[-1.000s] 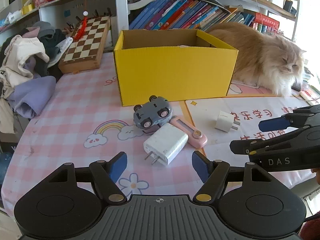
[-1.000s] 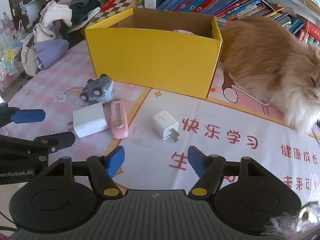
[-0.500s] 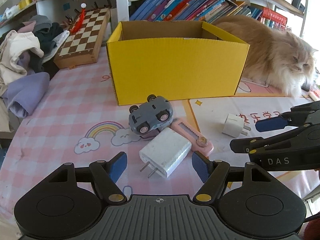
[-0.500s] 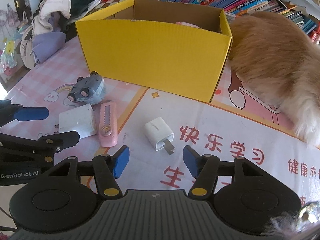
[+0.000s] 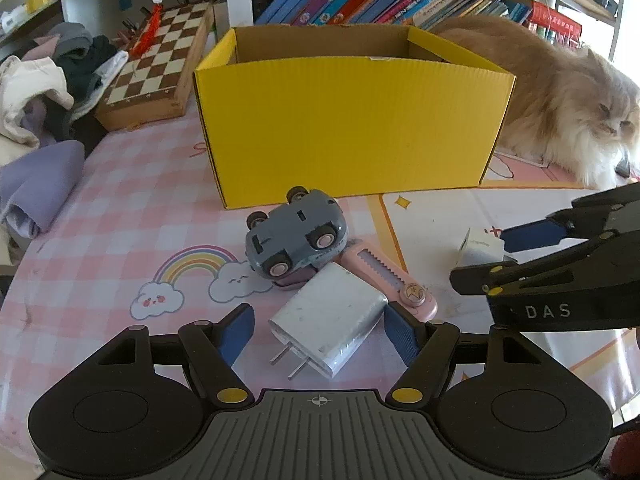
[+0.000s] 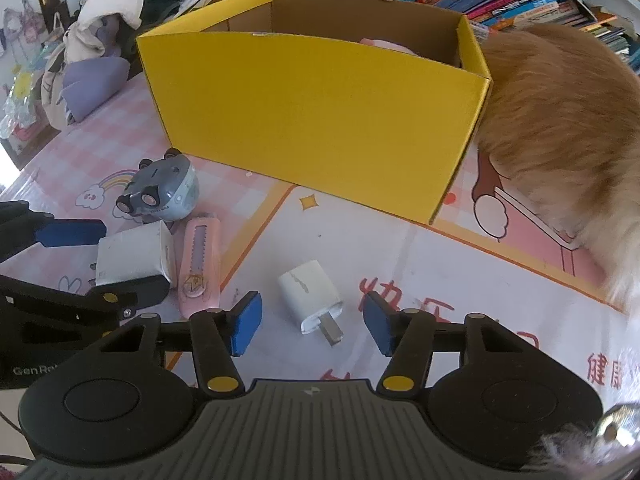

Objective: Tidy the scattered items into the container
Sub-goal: 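Close the left gripper on the white charger while the right gripper grasps the small white adapter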

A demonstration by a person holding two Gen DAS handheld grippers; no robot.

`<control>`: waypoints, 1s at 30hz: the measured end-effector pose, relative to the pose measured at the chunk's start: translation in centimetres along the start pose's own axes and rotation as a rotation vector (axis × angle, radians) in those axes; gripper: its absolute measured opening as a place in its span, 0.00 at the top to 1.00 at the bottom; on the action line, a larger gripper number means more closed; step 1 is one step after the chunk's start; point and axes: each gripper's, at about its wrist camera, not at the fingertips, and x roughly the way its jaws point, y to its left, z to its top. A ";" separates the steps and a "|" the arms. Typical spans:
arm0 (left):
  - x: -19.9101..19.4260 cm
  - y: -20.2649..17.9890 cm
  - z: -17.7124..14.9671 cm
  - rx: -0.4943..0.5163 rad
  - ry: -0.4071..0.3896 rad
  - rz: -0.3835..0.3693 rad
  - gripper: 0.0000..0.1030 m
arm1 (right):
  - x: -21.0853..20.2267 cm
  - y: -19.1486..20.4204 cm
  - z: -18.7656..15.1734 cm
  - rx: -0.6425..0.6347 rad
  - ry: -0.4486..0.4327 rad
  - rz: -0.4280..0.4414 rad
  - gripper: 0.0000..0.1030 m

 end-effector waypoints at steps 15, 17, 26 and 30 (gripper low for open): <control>0.4 0.6 0.1 -0.004 0.036 -0.045 0.48 | 0.7 0.1 0.4 -0.038 0.012 0.025 0.68; 0.2 0.9 0.2 -0.020 0.044 -0.059 0.50 | 0.5 0.1 0.5 -0.040 0.014 0.035 0.68; -2.6 1.9 0.6 -0.038 0.013 -0.090 0.51 | -2.3 -0.4 1.4 -0.055 0.004 0.092 0.68; -4.8 2.6 1.4 -0.066 -0.035 -0.096 0.51 | -4.3 -0.8 1.6 -0.062 -0.011 0.122 0.68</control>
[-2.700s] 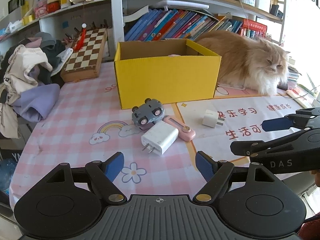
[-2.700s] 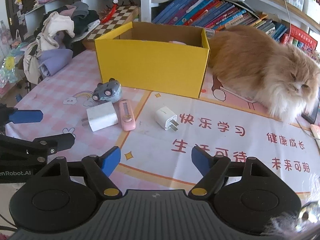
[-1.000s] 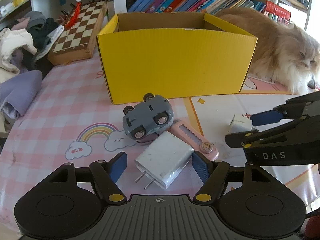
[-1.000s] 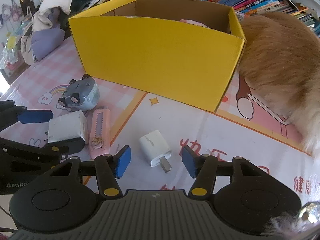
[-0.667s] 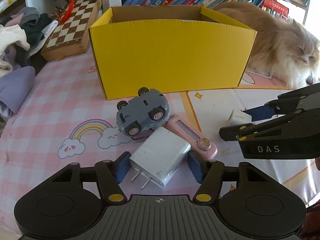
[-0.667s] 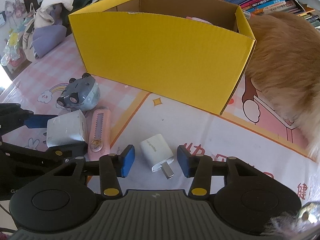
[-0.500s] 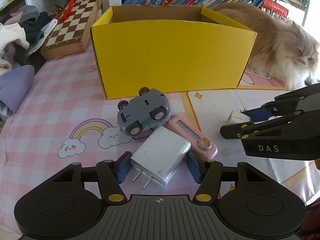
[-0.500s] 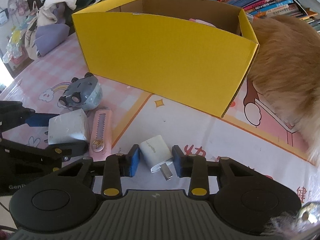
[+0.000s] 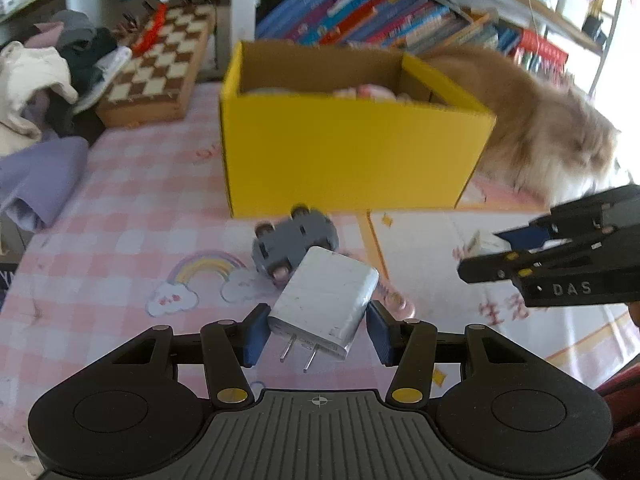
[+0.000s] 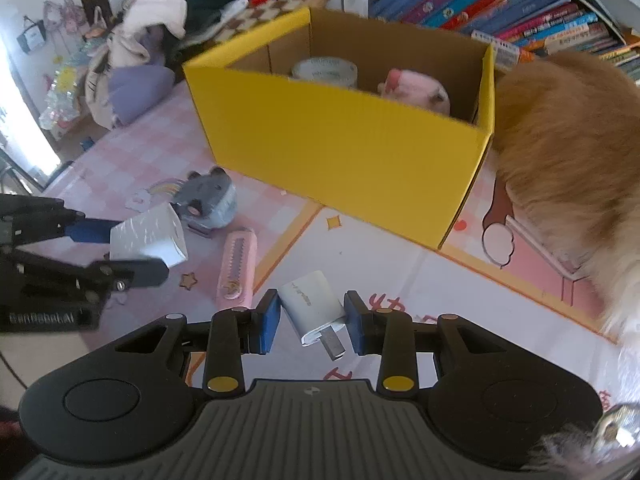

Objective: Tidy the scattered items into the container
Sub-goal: 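Lift and carry the charger and adapter over the yellow box with both tools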

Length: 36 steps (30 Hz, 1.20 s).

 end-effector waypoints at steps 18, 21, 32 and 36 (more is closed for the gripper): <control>0.3 -1.4 13.8 0.177 -0.223 0.028 0.51 | -3.9 -4.2 12.4 -0.161 -0.237 -0.007 0.68; 3.1 -1.7 15.2 0.200 -0.175 0.043 0.51 | -1.4 -4.9 14.4 -0.212 -0.197 -0.033 0.68; 10.8 -1.5 17.2 0.290 0.025 0.065 0.51 | 7.5 -6.1 15.8 -0.302 0.077 0.002 0.68; 12.6 -1.9 17.3 0.357 0.094 0.068 0.51 | 9.3 -6.3 16.1 -0.333 0.145 0.019 0.68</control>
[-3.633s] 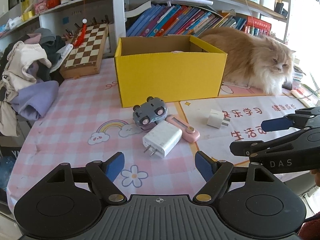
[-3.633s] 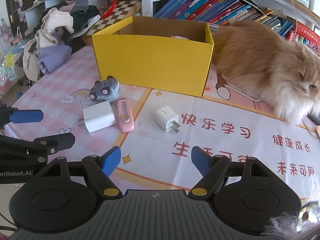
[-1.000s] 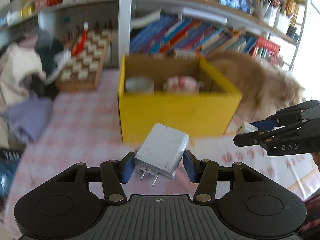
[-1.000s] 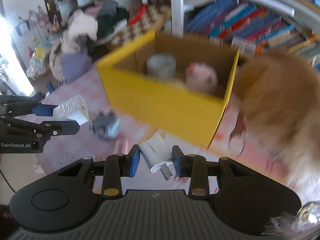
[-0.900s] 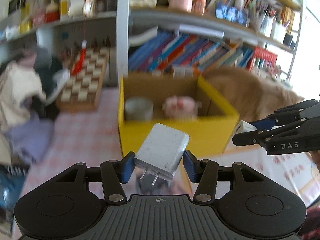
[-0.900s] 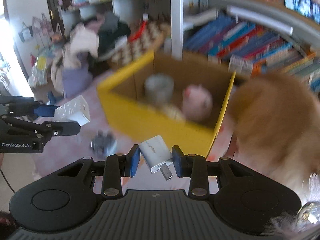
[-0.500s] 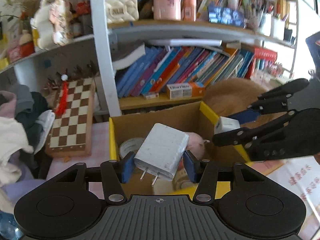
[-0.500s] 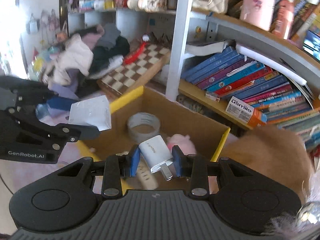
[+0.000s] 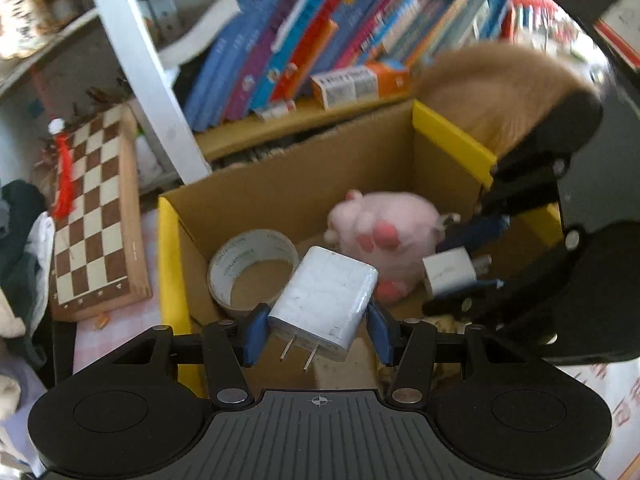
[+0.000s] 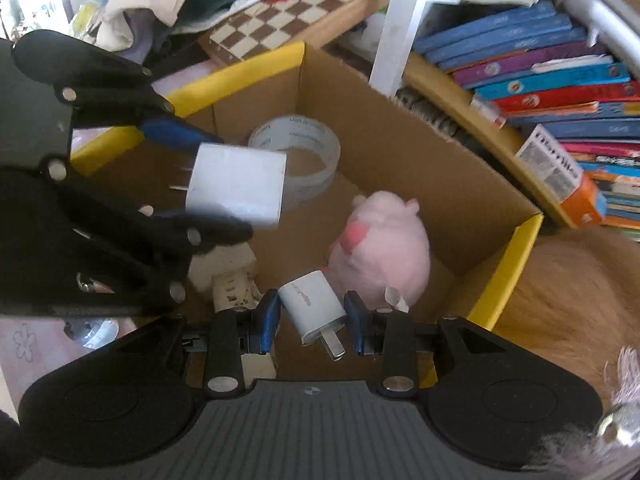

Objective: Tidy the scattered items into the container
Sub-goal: 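Lift and carry the charger and adapter over the yellow box with both tools, then open the left gripper dropping the charger while the right gripper releases the adapter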

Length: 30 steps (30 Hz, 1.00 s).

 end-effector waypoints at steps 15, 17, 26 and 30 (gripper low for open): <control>3.3 0.3 0.6 0.008 0.100 -0.015 0.50 | 2.5 -0.9 0.1 -0.028 0.054 0.013 0.68; 3.3 0.3 0.6 0.007 0.100 -0.014 0.50 | 2.5 -0.9 0.0 -0.028 0.051 0.013 0.68; 2.4 -0.1 0.5 -0.004 0.063 0.004 0.48 | 1.6 -1.1 -0.1 -0.011 0.014 0.015 0.60; 0.1 0.3 0.9 -0.026 -0.003 0.021 0.44 | -0.6 -1.5 0.0 0.010 -0.049 0.008 0.49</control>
